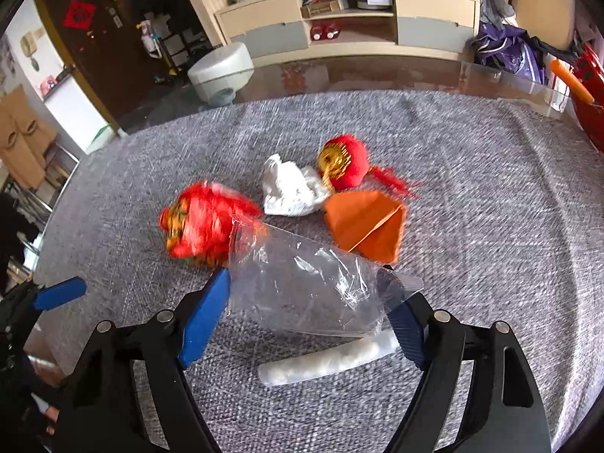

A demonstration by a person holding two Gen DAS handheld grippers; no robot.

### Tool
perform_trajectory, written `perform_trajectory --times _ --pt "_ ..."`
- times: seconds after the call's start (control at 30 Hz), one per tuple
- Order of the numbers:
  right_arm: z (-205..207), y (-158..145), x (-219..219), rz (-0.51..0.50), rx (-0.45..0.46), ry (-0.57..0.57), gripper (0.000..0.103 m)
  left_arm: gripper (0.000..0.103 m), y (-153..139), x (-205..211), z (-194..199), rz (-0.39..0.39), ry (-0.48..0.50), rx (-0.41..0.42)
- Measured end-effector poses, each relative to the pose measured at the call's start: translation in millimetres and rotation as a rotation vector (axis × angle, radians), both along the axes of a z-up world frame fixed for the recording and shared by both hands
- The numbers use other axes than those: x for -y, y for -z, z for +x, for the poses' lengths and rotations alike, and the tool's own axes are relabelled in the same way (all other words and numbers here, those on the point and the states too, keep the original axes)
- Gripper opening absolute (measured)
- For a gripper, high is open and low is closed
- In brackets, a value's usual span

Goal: Collect trash
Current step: 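Grasp the red-gold foil wrapper with the left tool while the right tool grasps the clear plastic bag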

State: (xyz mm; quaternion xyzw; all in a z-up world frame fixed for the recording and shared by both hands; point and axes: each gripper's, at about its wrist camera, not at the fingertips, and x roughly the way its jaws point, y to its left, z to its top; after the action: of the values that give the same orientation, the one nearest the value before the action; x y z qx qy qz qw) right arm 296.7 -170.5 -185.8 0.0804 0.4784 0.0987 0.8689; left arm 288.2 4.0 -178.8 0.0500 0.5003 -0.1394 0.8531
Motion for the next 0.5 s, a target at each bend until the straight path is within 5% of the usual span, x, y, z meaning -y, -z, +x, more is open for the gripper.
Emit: perform_trajectory --times 0.4,0.5 --pt "3 -26 47 0.056 0.042 0.068 0.078 0.094 1 37 47 -0.039 0.059 0.047" --pt "4 -25 53 0.063 0.038 0.086 0.078 0.085 6 46 60 -0.047 0.062 0.041"
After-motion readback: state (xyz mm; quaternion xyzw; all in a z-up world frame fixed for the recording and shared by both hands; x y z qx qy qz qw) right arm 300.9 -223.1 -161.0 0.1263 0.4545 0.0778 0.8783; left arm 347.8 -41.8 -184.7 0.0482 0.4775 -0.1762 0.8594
